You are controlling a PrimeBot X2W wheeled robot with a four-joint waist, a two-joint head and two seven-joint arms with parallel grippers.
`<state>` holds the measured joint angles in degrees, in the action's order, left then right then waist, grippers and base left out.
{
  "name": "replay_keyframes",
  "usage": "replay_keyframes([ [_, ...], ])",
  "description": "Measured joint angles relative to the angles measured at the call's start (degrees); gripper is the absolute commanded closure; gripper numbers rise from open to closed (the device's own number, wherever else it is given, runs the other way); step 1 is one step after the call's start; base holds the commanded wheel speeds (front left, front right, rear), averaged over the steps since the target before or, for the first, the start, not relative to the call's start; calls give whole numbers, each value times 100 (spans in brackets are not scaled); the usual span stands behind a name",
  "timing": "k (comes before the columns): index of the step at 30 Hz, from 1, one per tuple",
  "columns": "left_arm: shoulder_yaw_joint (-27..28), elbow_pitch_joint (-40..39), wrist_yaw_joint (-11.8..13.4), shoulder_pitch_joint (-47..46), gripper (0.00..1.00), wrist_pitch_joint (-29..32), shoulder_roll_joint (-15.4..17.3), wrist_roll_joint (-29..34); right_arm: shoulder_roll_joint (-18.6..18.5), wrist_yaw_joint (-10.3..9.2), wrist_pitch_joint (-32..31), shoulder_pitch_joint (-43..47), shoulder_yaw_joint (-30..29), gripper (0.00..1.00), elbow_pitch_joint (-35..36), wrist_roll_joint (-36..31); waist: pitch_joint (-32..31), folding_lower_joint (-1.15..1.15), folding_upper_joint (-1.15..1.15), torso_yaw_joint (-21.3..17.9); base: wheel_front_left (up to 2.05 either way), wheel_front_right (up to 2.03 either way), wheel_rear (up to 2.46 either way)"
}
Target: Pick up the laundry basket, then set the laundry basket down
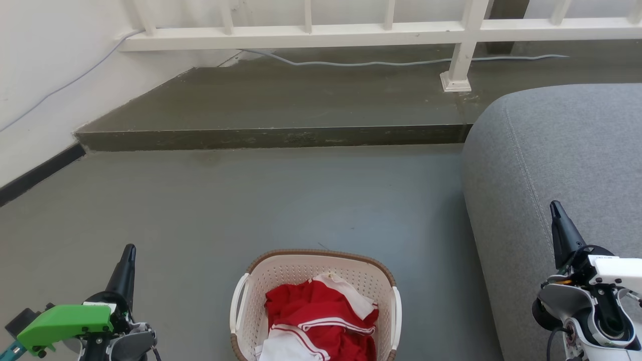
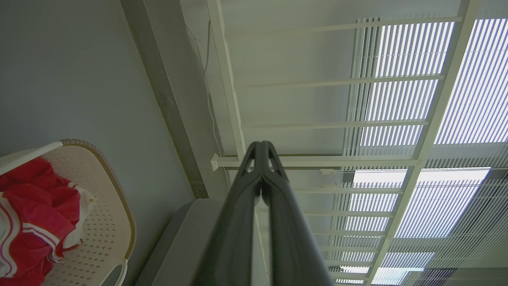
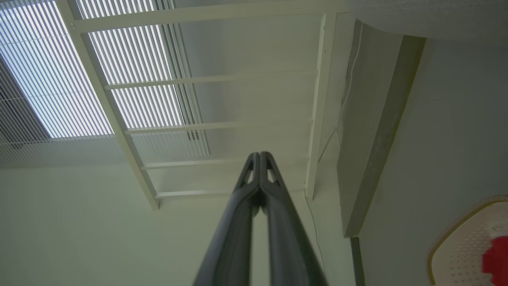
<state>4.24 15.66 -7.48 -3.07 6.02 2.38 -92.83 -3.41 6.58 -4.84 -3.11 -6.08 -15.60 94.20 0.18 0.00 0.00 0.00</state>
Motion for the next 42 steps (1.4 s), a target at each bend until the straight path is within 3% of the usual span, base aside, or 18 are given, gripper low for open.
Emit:
replay_keyframes([
  [42,3,0,0,-1,100,0,-2,7,13,27,-1,0,-16,100,-1,-3,0,0,0,0,0,0,0],
])
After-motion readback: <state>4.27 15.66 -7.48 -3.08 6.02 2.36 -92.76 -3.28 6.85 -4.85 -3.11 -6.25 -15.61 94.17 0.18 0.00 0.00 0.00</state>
